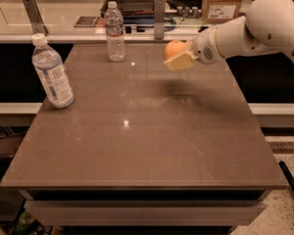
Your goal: Move orange near blue plastic bottle
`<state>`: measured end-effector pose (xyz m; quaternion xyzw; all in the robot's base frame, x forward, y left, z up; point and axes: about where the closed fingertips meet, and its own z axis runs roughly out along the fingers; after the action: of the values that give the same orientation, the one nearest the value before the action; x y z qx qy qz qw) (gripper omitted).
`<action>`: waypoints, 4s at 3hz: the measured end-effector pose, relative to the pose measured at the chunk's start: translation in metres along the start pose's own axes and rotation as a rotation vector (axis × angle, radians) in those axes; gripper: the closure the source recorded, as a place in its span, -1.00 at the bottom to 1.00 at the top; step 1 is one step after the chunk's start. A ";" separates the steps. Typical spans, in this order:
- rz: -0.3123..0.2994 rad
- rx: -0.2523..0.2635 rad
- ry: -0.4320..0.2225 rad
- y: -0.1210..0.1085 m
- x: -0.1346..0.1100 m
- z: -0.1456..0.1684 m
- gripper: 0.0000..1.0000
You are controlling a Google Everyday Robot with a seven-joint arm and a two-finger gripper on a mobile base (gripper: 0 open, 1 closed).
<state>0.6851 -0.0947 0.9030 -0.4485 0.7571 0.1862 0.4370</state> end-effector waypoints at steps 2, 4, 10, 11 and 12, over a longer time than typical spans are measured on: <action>0.001 -0.076 -0.047 0.062 -0.011 0.048 1.00; -0.029 -0.152 -0.037 0.122 -0.034 0.086 1.00; -0.175 -0.367 0.027 0.193 -0.041 0.168 1.00; -0.196 -0.358 0.043 0.192 -0.037 0.174 1.00; -0.196 -0.359 0.043 0.192 -0.039 0.172 0.67</action>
Offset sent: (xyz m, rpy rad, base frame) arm -0.0406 0.1118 -0.0384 0.0991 0.0075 0.0849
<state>0.6171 0.1431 0.8196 -0.5946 0.6738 0.2649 0.3497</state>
